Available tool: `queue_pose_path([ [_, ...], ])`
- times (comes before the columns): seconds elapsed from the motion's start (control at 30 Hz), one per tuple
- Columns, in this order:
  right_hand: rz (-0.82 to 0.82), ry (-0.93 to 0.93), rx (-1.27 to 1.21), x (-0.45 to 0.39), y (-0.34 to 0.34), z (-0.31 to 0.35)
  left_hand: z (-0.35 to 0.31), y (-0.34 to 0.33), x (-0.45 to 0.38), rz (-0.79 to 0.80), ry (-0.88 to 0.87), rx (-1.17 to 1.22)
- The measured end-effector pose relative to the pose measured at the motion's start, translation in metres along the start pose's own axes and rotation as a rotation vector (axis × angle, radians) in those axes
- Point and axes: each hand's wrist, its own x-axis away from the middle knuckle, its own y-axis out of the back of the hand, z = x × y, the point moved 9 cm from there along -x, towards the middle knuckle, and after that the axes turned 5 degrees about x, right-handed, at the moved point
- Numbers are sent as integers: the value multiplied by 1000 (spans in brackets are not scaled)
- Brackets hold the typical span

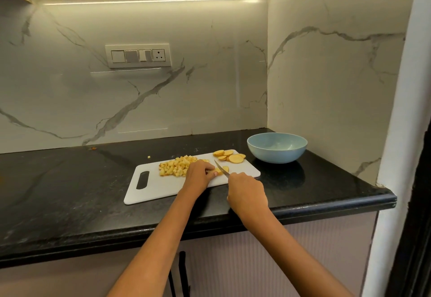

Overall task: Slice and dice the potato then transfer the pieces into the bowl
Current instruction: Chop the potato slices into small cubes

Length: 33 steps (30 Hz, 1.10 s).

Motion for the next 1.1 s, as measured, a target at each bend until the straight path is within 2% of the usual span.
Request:
queue_pose_path([
  [0.4,-8,60,113,1,-2,13,-5,3,2,8,-16,-12],
  [0.63,-33,7,0,-4,1,0,-1,6,6,-63,4,26],
  [0.8,-10,2,-61,-2,-3,-6,12,16,3,-162,144,27],
  [1.1,-3,23,-46,0,-2,0,6,13,3,-131,82,-12],
])
